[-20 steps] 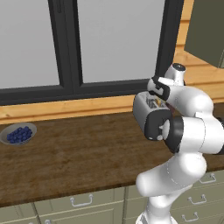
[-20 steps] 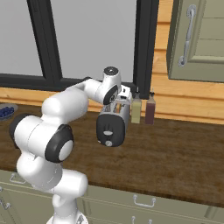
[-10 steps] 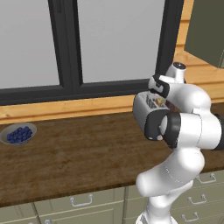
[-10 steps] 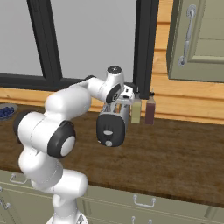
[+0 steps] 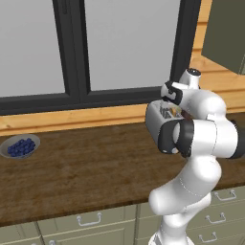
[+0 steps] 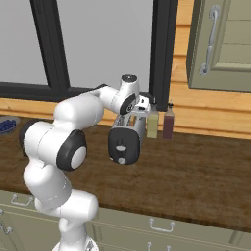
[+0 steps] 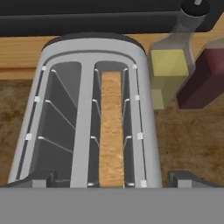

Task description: Start the toaster. Once the lever pops up, take the bread to the plate on the dining counter.

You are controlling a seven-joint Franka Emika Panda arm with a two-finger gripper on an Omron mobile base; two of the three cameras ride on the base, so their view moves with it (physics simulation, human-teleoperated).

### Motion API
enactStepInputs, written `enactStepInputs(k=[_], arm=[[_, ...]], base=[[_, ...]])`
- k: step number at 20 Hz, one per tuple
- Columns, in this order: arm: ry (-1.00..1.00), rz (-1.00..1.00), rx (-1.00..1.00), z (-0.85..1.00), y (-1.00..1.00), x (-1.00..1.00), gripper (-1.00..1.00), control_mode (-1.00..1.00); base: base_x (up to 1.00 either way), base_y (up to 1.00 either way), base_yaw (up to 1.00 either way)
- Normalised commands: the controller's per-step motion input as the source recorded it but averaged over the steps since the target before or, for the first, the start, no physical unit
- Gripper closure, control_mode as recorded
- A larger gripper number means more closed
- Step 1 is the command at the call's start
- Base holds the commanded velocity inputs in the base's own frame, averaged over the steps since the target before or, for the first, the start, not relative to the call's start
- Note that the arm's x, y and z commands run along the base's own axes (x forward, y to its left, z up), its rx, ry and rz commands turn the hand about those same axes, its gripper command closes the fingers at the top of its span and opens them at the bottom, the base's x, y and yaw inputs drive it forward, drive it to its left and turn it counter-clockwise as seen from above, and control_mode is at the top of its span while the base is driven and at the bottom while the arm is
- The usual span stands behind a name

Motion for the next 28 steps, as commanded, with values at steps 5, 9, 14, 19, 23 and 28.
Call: enactStepInputs(k=[5, 9, 14, 19, 23, 28], arm=[[0.05, 0.00, 0.00, -0.12, 0.01, 0.13, -1.00, -1.00], [0.03, 0.00, 0.00, -0.13, 0.01, 0.14, -1.00, -1.00], [0.01, 0.00, 0.00, -0.08, 0.03, 0.07, -1.00, -1.00], [0.00, 0.00, 0.00, -0.04, 0.00, 0.01, -1.00, -1.00], [0.00, 0.00, 0.00, -0.09, 0.02, 0.00, 1.00, -1.00], [0.00, 0.00, 0.00, -0.13, 0.00, 0.00, 1.00, -1.00]], base=[[0.00, 0.00, 0.00], [0.00, 0.00, 0.00], [0.00, 0.00, 0.00], [0.00, 0.00, 0.00], [0.00, 0.00, 0.00], [0.00, 0.00, 0.00]])
